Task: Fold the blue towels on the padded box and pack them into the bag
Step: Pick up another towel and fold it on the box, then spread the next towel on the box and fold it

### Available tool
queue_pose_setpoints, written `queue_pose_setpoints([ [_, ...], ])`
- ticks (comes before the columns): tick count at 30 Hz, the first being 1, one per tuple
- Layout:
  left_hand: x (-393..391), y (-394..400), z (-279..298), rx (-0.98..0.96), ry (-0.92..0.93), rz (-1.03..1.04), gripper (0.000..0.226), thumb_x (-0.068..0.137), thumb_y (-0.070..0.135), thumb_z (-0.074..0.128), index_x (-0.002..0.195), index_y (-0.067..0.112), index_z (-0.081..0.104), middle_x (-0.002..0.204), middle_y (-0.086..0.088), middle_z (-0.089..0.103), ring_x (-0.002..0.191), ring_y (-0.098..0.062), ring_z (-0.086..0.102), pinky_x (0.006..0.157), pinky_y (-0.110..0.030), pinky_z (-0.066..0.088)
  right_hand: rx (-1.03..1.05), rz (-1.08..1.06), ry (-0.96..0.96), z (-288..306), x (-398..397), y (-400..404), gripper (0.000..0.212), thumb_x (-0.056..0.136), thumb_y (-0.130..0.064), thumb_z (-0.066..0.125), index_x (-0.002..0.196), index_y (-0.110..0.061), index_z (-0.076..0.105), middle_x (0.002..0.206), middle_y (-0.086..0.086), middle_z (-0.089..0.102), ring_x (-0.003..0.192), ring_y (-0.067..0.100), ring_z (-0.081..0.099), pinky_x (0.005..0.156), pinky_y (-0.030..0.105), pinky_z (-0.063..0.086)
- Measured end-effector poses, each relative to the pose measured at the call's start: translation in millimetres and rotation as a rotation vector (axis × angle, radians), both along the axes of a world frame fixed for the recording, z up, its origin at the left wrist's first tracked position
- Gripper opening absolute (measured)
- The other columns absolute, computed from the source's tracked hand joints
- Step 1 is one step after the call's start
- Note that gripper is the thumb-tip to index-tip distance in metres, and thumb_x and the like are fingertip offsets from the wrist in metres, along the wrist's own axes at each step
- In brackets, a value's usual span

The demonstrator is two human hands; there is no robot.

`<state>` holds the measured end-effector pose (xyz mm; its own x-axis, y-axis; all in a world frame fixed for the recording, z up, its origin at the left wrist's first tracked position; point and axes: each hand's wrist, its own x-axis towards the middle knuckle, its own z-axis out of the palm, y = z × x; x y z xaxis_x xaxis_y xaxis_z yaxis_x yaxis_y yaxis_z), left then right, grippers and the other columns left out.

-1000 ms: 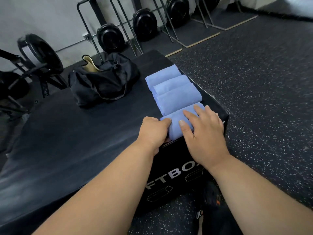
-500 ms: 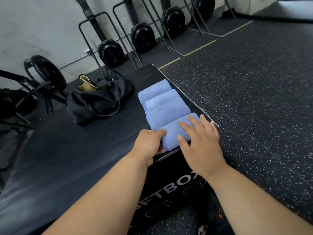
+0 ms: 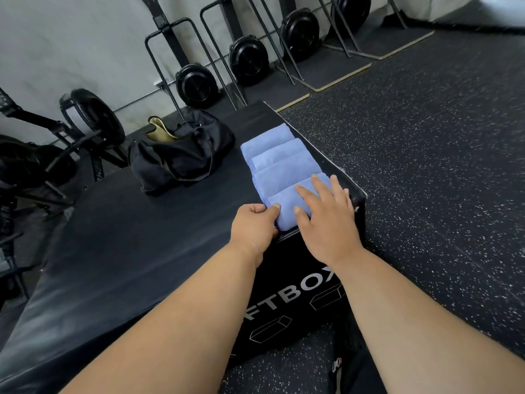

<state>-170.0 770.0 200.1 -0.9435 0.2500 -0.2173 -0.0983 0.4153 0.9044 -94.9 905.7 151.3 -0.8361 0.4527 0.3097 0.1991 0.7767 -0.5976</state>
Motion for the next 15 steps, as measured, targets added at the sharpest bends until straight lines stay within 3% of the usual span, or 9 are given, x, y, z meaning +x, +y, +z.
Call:
queue_pose_setpoints([
  [4,-1,-1,2,-0.007,0.015,0.011,0.052,0.096,0.028,0.067,0.058,0.025,0.031,0.061,-0.003,0.035,0.059,-0.022,0.029,0.06,-0.032,0.031,0.009,0.013,-0.012,2,-2,-1,0.05,0.106,-0.039,0.051,0.155,-0.028,0.05,0.171,0.005,0.03,0.161,0.034,0.008,0.129,0.056,0.006],
  [8,-5,-5,7,0.041,-0.051,-0.005,0.048,0.094,0.031,0.068,0.058,0.024,0.037,0.064,-0.003,0.041,0.063,-0.024,0.039,0.066,-0.034,0.042,0.078,-0.041,-0.015,6,-3,-7,0.05,0.103,-0.038,0.051,0.151,-0.025,0.055,0.168,0.009,0.036,0.159,0.038,0.014,0.128,0.058,0.004],
  [12,-1,-33,12,0.089,-0.054,-0.016,0.045,0.096,0.033,0.065,0.066,0.022,0.033,0.071,-0.009,0.037,0.057,-0.018,0.039,0.066,-0.036,0.044,0.116,0.009,0.085,17,-6,-29,0.051,0.095,-0.039,0.048,0.139,-0.019,0.065,0.156,0.011,0.052,0.152,0.038,0.034,0.126,0.057,0.019],
  [15,5,-73,17,0.097,-0.03,-0.018,0.038,0.096,0.035,0.065,0.068,0.022,0.042,0.07,0.0,0.043,0.057,-0.011,0.049,0.067,-0.035,0.047,0.081,0.161,0.14,26,-7,-63,0.047,0.093,-0.04,0.05,0.131,-0.02,0.07,0.138,0.006,0.066,0.138,0.033,0.051,0.117,0.052,0.034],
])
